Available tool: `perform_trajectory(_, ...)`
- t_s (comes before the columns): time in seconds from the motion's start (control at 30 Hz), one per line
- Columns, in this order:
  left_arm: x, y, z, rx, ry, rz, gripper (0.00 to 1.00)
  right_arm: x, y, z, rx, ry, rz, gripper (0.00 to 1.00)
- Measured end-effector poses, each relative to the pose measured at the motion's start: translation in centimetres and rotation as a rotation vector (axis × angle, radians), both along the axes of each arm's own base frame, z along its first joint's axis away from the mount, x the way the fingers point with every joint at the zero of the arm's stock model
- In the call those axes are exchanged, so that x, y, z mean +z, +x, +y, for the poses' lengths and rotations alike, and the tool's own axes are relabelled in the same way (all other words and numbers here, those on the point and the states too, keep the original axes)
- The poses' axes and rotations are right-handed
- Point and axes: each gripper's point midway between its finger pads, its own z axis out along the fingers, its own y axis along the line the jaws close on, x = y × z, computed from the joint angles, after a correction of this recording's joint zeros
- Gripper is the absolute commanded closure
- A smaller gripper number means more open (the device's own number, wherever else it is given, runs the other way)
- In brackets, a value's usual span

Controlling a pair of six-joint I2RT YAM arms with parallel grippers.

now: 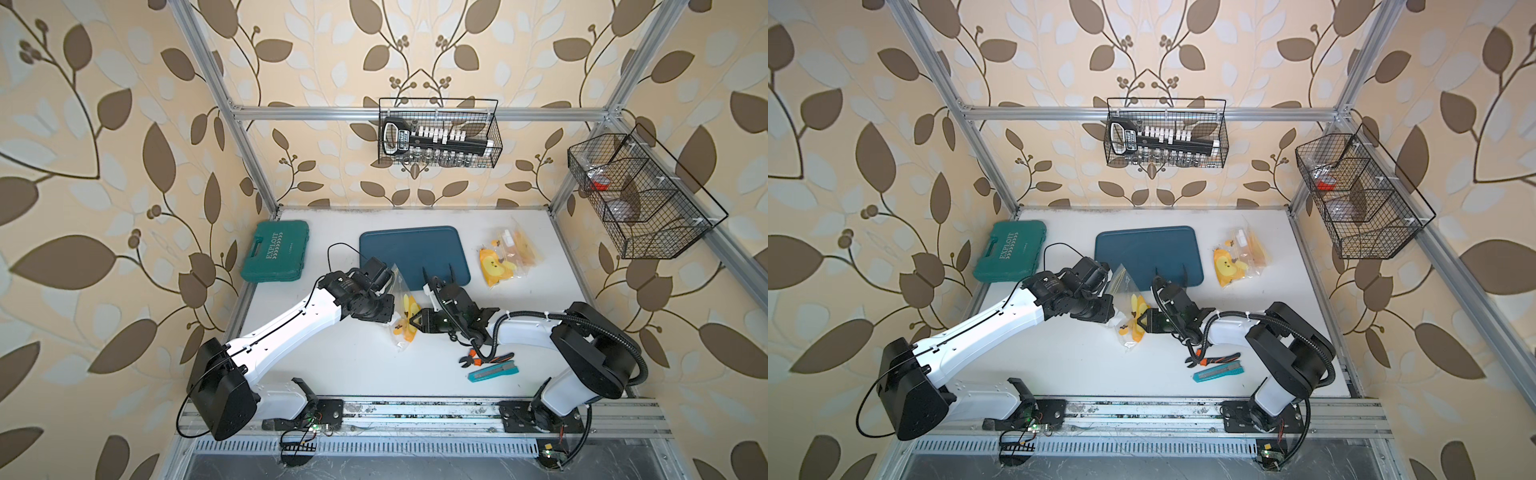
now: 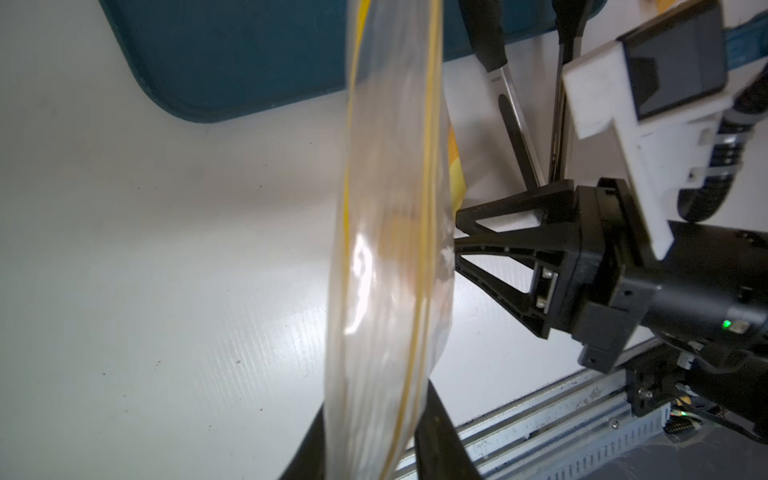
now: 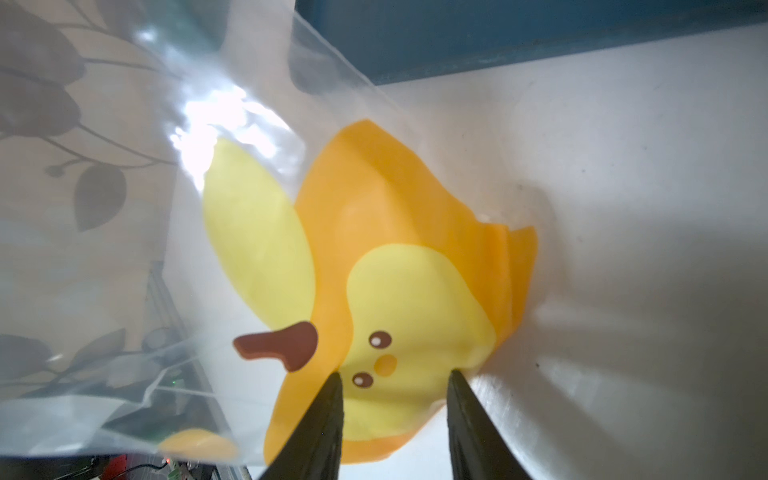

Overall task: Put the cookies into a resealable bag to prevent moisture
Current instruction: Adjust the ziploc bag at the center of the board.

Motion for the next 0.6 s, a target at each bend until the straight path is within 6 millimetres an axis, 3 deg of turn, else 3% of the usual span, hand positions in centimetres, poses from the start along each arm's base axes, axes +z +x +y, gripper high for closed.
perform_trajectory(0.13,0.7,-0.3,0.1,-0.033,0.011,0.0,0.98,-0.1,0.1,-0.1,-0.006,-0.008,-0.007,0.6)
perform_trajectory(0.2,1.5,-0.4,0.3,-0.065,0.028,-0.006,1.0,-0.1,0.3,-0.3,-0.01,-0.019,-0.016,0.6)
perform_trajectory(0.4,4.1,0.2,0.3,-0.172,0.095,-0.041,1.0,0.5,0.7,-1.2,-0.02,-0.063,-0.07,0.58)
perform_trajectory(0.6,4.4,0.9,0.8,-0.251,0.182,-0.068,1.0,2.0,1.4,-1.6,-0.022,-0.071,-0.14,0.5)
